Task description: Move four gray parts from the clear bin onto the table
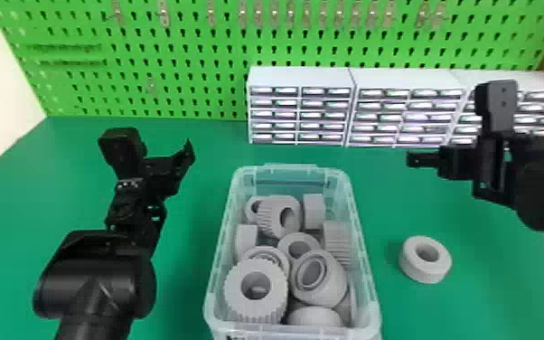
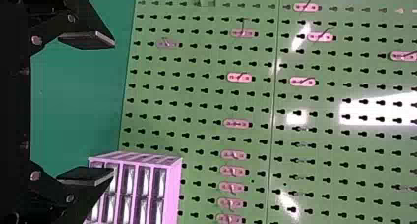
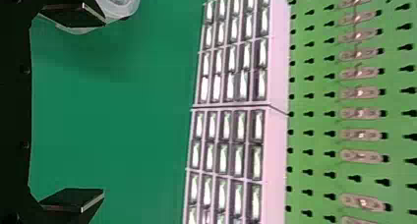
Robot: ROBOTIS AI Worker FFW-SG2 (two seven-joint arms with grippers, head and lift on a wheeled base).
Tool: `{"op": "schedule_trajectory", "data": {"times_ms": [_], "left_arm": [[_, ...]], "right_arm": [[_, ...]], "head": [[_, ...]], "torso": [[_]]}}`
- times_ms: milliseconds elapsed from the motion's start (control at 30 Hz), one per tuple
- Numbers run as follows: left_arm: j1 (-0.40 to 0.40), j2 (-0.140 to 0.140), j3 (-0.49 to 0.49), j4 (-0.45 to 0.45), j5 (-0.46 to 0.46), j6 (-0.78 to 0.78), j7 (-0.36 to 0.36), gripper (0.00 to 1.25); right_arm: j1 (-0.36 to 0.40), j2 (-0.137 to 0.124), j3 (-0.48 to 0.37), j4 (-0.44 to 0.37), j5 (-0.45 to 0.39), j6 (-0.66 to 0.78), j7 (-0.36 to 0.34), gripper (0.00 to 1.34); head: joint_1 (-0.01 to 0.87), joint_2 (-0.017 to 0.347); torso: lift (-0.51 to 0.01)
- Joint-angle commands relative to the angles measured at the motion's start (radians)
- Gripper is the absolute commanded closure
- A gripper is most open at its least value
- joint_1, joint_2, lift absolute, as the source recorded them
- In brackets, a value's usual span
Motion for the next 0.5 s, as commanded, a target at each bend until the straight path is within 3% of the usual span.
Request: {"op": "schedule_trajectory", "data": {"times_ms": [0,167,467], "left_arm": [[0.0,0.0,0.0,0.0,-0.001,-0.001,0.0,0.34],[0.0,0.0,0.001,0.0,0.004,-0.002,0.0,0.34],[0.008,0.0,0.003,-0.002,0.007,-0.036,0.0,0.34]], "right_arm": [[0.027,0.006,0.002,-0.013,0.005,-0.096,0.0,0.07],[0.049,0.018,-0.001,-0.021,0.005,-0.17,0.0,0.06],[0.067,0.016,0.039,-0.038,0.002,-0.268,0.0,0.04]], "head": [[0.693,0.072],[0.693,0.072],[0.693,0.072]], "torso": [[-0.052],[-0.052],[-0.052]]}}
